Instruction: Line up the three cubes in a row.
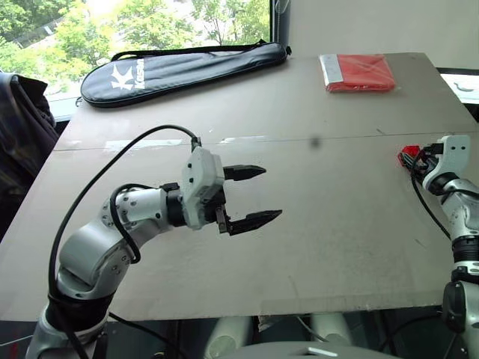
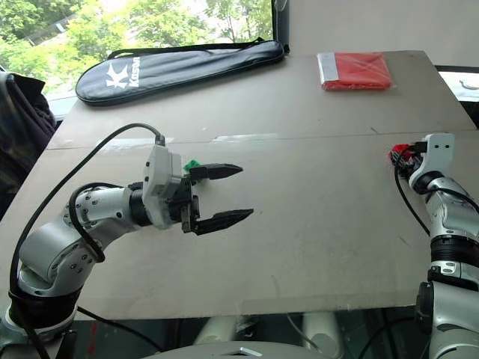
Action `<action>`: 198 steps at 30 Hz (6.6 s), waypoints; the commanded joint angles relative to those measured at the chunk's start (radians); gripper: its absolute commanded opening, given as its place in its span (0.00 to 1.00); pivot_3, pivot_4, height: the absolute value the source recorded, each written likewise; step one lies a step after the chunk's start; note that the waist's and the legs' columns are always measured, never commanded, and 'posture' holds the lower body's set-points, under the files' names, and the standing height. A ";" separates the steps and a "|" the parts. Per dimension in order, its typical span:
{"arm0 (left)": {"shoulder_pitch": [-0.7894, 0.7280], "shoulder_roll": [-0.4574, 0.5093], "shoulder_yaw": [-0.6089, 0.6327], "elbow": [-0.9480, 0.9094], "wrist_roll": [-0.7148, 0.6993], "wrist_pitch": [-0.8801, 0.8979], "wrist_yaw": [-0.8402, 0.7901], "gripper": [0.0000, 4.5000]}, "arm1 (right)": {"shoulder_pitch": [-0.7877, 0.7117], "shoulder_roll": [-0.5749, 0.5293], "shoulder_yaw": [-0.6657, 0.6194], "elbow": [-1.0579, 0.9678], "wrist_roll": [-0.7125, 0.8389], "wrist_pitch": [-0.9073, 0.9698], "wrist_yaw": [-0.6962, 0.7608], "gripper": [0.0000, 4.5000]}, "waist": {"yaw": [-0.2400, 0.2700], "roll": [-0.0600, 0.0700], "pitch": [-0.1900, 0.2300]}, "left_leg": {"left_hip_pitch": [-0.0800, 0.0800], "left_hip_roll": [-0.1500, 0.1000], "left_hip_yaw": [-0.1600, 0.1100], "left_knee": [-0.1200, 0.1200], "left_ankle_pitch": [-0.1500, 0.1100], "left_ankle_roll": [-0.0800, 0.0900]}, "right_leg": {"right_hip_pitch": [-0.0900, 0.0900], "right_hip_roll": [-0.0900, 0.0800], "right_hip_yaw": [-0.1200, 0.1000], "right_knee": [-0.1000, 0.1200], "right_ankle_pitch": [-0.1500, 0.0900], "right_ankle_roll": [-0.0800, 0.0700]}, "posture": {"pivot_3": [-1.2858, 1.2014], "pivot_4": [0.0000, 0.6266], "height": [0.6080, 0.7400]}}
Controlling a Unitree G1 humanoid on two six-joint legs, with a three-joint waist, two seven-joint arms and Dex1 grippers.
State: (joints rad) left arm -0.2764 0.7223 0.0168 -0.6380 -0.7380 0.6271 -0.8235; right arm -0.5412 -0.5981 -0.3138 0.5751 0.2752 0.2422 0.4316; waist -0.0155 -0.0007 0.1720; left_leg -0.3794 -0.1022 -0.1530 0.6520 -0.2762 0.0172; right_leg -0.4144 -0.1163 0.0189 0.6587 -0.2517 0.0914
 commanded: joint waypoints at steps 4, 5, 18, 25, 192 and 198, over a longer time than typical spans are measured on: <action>-0.013 -0.018 -0.016 -0.018 0.005 -0.010 0.012 1.00 | 0.010 -0.015 0.005 -0.047 -0.005 -0.034 0.043 0.30 | 0.000 0.000 0.000 | 0.000 0.000 0.001 0.001 0.000 0.000 | 0.000 0.000 0.001 0.000 0.001 0.000 | 0.52 0.24 0.94; -0.006 -0.016 -0.013 -0.019 0.006 -0.011 0.010 1.00 | 0.038 -0.016 0.006 -0.100 0.021 -0.014 0.088 0.30 | 0.000 0.000 0.000 | 0.000 0.000 0.001 0.001 0.000 0.000 | 0.000 0.000 0.001 0.000 0.001 0.000 | 0.52 0.24 0.94; 0.048 0.033 -0.044 0.029 0.056 -0.066 -0.124 1.00 | 0.255 -0.107 0.183 -0.309 0.204 -0.332 1.034 0.30 | -0.004 -0.001 0.001 | 0.002 0.003 0.004 0.002 0.000 0.000 | 0.001 0.004 0.003 -0.001 0.004 0.000 | 0.52 0.24 0.94; 0.082 0.096 -0.053 0.069 0.131 -0.152 -0.236 1.00 | 0.080 -0.196 0.552 -0.096 0.307 -0.543 1.183 0.30 | -0.002 -0.002 0.001 | 0.004 0.011 0.005 0.003 0.003 -0.005 | 0.002 0.012 0.004 -0.001 0.011 -0.006 | 0.52 0.24 0.94; -0.403 -0.480 -0.349 1.278 0.633 -0.895 -0.462 0.28 | 0.707 -0.058 -0.130 -0.655 0.461 -0.221 0.921 1.00 | 0.024 -0.002 0.001 | -0.002 0.010 0.006 0.017 0.000 0.000 | 0.002 0.013 0.006 -0.002 0.018 0.000 | 0.52 0.24 0.94; -0.385 -0.475 -0.350 1.248 0.635 -0.859 -0.458 0.28 | 0.709 -0.054 -0.118 -0.661 0.449 -0.230 0.905 1.00 | 0.024 -0.002 0.001 | -0.002 0.010 0.006 0.017 0.000 0.001 | 0.002 0.013 0.006 -0.001 0.018 0.000 | 0.52 0.24 0.94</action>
State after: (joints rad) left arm -0.6717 0.2464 -0.3408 0.6386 -0.1054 -0.2415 -1.2824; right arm 0.1683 -0.6556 -0.4117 -0.0545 0.7173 0.0304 1.3430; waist 0.0085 -0.0027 0.1725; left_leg -0.3810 -0.0927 -0.1471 0.6686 -0.2760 0.0178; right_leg -0.4127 -0.1032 0.0250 0.6573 -0.2338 0.0912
